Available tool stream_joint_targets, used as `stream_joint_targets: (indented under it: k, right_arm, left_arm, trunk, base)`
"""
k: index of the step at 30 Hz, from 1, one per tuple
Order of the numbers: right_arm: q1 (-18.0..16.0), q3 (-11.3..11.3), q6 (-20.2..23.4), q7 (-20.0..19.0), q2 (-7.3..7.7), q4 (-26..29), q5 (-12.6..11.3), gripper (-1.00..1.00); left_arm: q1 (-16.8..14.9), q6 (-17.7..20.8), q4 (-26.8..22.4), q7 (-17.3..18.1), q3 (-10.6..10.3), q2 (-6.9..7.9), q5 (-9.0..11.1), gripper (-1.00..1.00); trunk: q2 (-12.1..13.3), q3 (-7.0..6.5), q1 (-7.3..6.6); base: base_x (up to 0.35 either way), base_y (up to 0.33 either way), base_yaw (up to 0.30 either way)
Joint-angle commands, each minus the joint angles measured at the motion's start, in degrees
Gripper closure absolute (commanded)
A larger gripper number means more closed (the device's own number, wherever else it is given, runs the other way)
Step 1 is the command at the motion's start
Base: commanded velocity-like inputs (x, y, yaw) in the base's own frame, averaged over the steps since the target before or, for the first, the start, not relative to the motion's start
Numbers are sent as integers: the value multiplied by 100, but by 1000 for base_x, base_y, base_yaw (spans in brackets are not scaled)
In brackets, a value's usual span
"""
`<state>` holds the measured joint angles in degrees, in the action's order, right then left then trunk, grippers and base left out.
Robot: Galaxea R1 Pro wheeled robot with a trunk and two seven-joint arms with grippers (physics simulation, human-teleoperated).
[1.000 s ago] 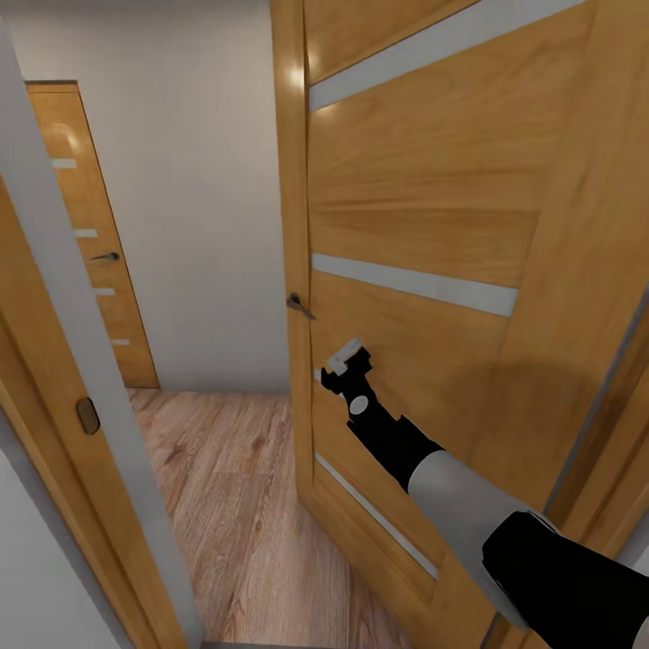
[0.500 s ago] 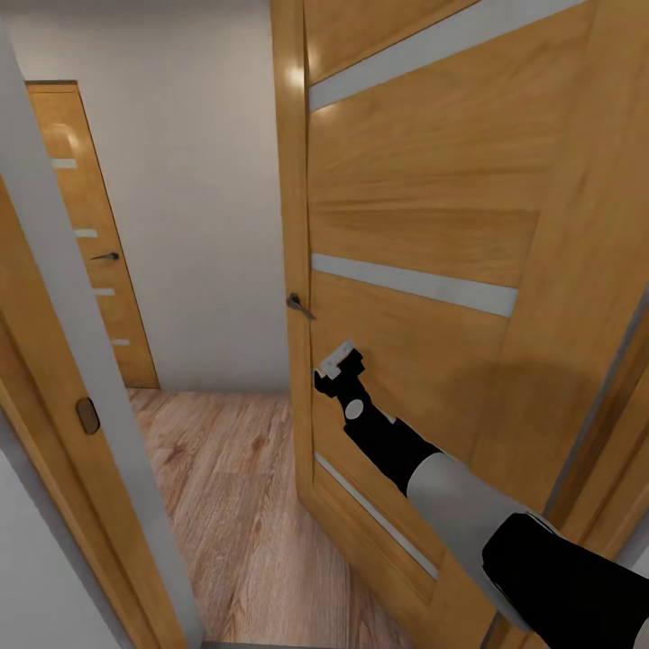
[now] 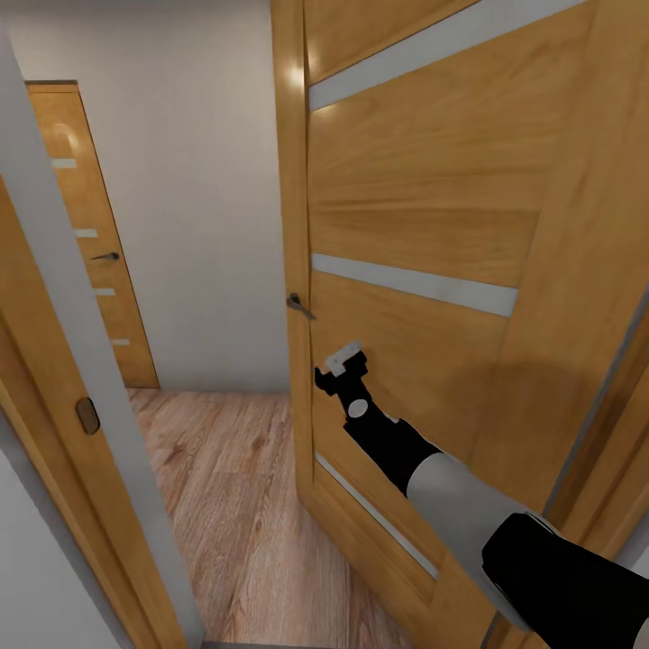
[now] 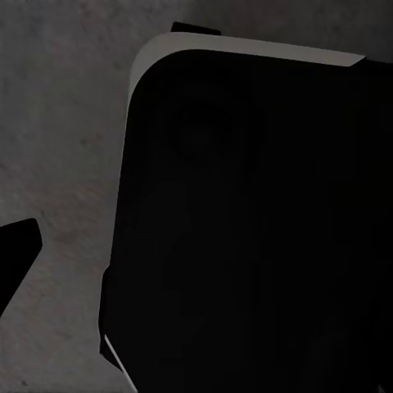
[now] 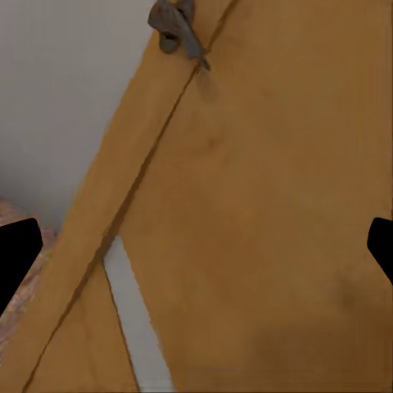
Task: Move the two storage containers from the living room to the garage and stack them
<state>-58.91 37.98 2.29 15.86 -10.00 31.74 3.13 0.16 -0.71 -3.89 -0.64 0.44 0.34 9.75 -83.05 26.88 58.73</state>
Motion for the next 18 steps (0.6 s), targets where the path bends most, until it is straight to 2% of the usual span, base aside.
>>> stream_joint_targets:
  k: [1, 2, 3, 4, 5, 7, 8, 9, 10, 15, 18]
  right_arm:
    - [-7, 29, -2, 26, 0, -5, -388, -100]
    - [-7, 32, -7, 18, 0, -6, -577, -100]
    - [-7, 36, -14, -13, 0, -7, -906, -100]
    - [-7, 39, -13, -36, 0, -8, -1030, -100]
    - [-7, 199, 83, -188, 0, 5, -1357, -100]
    - [-7, 515, 225, -291, 0, 49, -1442, -100]
    - [-7, 601, 259, -307, 0, 59, -1454, -100]
    - [-7, 896, 352, -362, 0, 86, -1479, -100]
    - [-7, 999, 372, -385, 0, 109, -1484, -100]
    - [-7, 1400, 334, -404, 0, 296, -1510, -100]
    - [-7, 1494, 305, -382, 0, 314, -1531, -100]
  left_arm:
    - [2, -8, -7, -7, 0, 0, 35, -100]
    - [2, -8, -7, -7, 0, 0, 35, -100]
    - [2, -8, -7, -7, 0, 0, 35, -100]
    - [2, -6, -7, -7, 0, 1, 35, -100]
    - [2, -7, -7, -7, 0, 1, 35, -100]
    - [2, -8, -7, -7, 0, 1, 35, -100]
    - [2, -6, -7, -7, 0, 1, 35, -100]
    - [1, -7, -7, -7, 0, 1, 35, -100]
    - [0, -7, -7, -7, 0, 1, 35, -100]
    - [2, -5, -7, -7, 2, -3, 35, -100]
    - [2, -6, -7, -7, 1, -6, 35, -100]
  trunk:
    - [-3, 5, 0]
    - [-3, 5, 0]
    - [-3, 5, 0]
    - [-3, 5, 0]
    - [-3, 5, 0]
    - [-3, 5, 0]
    - [-3, 5, 0]
    - [-3, 5, 0]
    - [-3, 5, 0]
    - [-3, 5, 0]
    - [-3, 5, 0]
  base:
    - [0, 0, 0]
    - [0, 0, 0]
    - [0, 0, 0]
    - [0, 0, 0]
    - [0, 0, 0]
    - [0, 0, 0]
    - [0, 0, 0]
    - [0, 0, 0]
    - [0, 0, 0]
    - [0, 0, 0]
    - [0, 0, 0]
